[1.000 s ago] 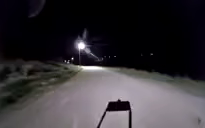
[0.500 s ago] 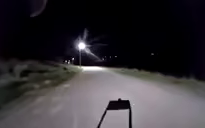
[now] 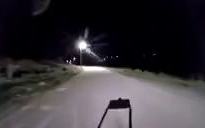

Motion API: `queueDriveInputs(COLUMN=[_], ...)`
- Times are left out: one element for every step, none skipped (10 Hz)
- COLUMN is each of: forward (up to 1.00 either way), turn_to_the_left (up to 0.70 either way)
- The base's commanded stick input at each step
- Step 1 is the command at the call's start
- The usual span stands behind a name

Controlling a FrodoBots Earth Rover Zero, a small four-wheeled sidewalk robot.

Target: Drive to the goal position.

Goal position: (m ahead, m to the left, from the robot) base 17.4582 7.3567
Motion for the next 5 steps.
queueDriveInputs(forward=[0.70,0.70,0.70,0.70,0.70], turn_to_the_left=[0.06,0.07,0.09,0.06,0.00])
